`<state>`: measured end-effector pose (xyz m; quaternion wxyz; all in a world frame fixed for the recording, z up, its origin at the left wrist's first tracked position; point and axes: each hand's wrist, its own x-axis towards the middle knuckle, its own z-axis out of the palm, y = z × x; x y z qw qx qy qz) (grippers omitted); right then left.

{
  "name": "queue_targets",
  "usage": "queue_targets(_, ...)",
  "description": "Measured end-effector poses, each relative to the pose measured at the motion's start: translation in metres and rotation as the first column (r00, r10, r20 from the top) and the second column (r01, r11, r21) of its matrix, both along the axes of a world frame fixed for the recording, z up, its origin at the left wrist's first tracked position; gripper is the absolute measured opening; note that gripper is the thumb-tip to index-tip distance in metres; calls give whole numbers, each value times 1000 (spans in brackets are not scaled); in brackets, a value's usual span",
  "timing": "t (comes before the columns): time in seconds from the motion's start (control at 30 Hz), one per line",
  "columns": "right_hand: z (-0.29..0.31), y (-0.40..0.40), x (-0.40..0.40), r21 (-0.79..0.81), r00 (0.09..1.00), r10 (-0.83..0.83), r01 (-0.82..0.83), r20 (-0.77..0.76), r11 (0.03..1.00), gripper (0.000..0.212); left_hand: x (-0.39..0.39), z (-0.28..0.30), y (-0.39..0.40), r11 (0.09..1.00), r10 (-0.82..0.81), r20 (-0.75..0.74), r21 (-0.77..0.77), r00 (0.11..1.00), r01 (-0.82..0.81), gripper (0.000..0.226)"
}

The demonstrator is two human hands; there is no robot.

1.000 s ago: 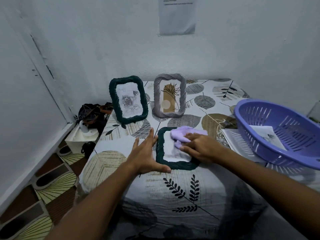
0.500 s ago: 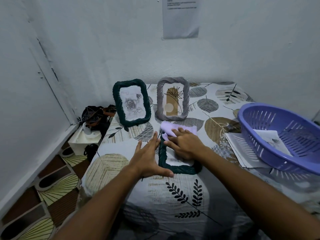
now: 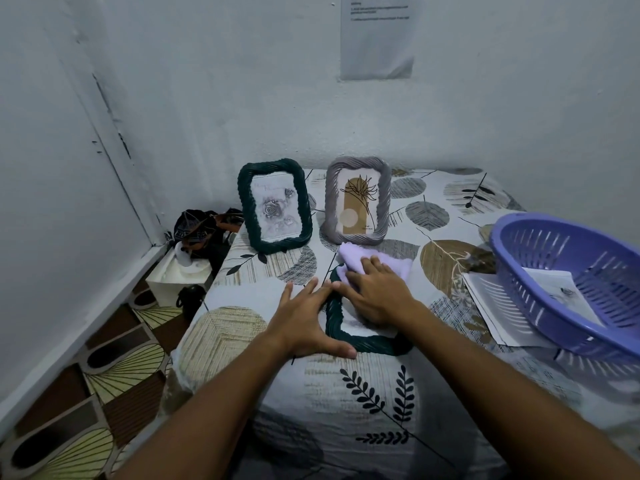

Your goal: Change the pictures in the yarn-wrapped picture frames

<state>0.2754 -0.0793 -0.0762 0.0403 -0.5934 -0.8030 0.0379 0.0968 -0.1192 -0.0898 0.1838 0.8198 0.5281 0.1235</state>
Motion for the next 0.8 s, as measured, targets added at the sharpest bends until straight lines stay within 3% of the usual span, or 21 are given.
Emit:
queue_targets(0.1,1,0,5,14,999,-30,30,33,999,102,0,1,-1,1000,14,-2,-7,1000,-14,124)
queue_targets(0.3,1,5,-3,-37,1000,-10,10,2,999,73,2,4,-2,1000,21,-10,-13,1000,-22,125)
queue_targets(0.43,2,4,5,-48,999,-18,20,39,999,72,0,-1,1,1000,13,-17,4,1000,-12,129)
queue_targets(0.6,-2,-6,26,-9,987,-154,154,43,988,73,-2,-8,5,1000,6,-51,30,999,-5,136)
queue_targets(0.8,-3,-13,27,-105,974,-217,210,-66,972,82,2,-3,2,999,19,-56,42,998,-16,142)
